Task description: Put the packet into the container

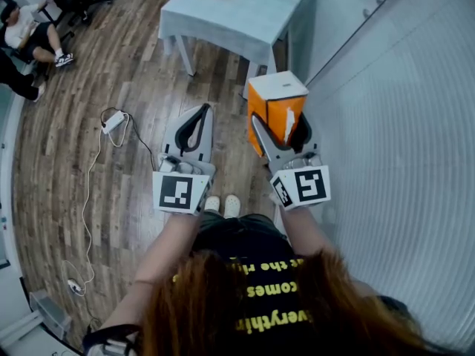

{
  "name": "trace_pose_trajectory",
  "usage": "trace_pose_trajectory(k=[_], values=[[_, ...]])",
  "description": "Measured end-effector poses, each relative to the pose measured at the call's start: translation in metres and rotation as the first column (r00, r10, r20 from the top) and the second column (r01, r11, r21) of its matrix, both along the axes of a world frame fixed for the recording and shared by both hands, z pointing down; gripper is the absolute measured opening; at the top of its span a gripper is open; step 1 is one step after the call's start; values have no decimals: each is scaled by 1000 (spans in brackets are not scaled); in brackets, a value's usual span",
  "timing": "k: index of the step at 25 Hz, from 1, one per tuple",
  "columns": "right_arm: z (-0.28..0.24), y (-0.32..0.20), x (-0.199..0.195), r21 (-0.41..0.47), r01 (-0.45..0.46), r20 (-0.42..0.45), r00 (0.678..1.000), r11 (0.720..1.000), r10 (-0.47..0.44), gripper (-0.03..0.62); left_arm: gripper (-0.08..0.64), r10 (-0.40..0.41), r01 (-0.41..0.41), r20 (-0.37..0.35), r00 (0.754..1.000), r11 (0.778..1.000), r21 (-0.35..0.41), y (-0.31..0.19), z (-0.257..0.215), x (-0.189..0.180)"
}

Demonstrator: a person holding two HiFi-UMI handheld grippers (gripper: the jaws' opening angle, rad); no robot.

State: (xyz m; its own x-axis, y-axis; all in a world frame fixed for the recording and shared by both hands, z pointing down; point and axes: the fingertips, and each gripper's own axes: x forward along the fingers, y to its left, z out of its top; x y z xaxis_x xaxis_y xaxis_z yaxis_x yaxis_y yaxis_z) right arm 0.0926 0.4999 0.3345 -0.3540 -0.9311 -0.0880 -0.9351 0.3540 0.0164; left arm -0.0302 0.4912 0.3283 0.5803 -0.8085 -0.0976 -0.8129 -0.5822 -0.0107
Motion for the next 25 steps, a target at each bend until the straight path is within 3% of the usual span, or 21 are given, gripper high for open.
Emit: trace_pose_trajectory(k=[10,18,25], values=[[-7,-19,7,-12,28,6,1000,1000,-28,357,2,-14,14,-7,1000,1000,-12,-16,-10,12],[-16,-34,-6,-31,20,-1,1000,999,-20,357,2,-24,24,-11,1000,999,-28,-30,-14,-8],[0,-36,8,-18,16,14,1000,1000,-16,357,2,-11,11,2,1000,1000,-10,-36,-2,8]])
